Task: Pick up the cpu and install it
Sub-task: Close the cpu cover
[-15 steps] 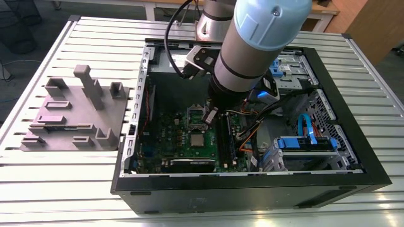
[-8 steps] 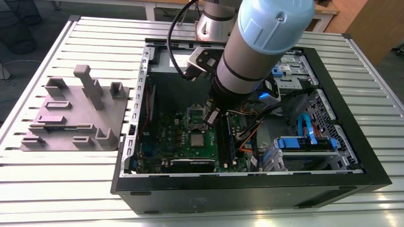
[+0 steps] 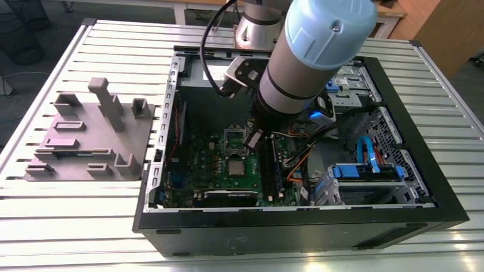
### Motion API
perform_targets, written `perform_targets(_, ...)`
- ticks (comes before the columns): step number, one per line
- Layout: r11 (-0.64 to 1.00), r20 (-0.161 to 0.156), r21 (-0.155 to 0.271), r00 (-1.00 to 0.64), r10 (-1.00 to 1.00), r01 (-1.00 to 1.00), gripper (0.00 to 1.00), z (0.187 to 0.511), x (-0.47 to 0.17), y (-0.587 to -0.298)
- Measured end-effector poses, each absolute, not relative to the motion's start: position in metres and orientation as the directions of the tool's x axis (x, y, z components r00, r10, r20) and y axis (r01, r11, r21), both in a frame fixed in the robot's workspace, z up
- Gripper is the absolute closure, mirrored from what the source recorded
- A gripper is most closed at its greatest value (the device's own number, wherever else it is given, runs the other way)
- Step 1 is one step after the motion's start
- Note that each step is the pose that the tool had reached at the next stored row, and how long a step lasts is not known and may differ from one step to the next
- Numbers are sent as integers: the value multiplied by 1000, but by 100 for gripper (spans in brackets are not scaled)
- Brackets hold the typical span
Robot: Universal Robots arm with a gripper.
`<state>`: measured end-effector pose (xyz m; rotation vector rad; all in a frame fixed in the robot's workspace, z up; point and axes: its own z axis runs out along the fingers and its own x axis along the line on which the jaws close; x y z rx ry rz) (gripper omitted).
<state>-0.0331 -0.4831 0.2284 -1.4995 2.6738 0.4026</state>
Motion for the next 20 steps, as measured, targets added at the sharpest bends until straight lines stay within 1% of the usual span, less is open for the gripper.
perform_targets(6,496,-167,201,-529,-832,-844,89,225,-32,-478)
perform_targets(10,500,-153,193,-529,-835,-844,89,224,-32,-474)
perform_targets(12,504,-134,181,-529,-838,-844,89,224,-32,-473)
perform_targets(13,505,-129,179,-529,-839,-844,89,224,-32,-473)
perform_targets(20,505,-141,186,-532,-835,-843,89,219,-31,-472)
